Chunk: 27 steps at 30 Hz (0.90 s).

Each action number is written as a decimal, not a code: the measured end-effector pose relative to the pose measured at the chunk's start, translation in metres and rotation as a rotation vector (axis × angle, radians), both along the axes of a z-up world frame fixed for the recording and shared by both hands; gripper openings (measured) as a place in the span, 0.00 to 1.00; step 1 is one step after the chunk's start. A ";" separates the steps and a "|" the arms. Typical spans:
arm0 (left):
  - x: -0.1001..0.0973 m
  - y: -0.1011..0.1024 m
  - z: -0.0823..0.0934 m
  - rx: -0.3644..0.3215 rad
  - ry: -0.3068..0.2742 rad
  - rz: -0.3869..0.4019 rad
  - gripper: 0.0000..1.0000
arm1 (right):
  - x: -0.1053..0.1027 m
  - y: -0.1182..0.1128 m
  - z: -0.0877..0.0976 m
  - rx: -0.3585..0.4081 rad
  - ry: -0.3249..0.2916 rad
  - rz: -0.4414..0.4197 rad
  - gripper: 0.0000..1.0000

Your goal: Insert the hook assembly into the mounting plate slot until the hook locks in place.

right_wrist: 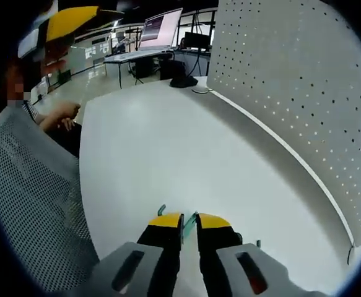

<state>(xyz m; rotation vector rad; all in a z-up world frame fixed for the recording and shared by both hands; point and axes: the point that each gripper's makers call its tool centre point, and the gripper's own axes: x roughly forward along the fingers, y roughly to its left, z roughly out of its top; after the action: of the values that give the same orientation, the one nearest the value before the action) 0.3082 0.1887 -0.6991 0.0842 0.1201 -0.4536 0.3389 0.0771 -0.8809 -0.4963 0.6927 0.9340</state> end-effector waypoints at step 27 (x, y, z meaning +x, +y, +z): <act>-0.003 -0.002 0.002 0.000 -0.003 -0.008 0.31 | 0.001 -0.002 0.009 0.008 -0.001 -0.005 0.00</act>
<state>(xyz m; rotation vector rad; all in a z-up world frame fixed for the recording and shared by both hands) 0.3052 0.1869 -0.6974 0.0854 0.1164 -0.4619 0.3402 0.0753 -0.8724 -0.4872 0.6889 0.9312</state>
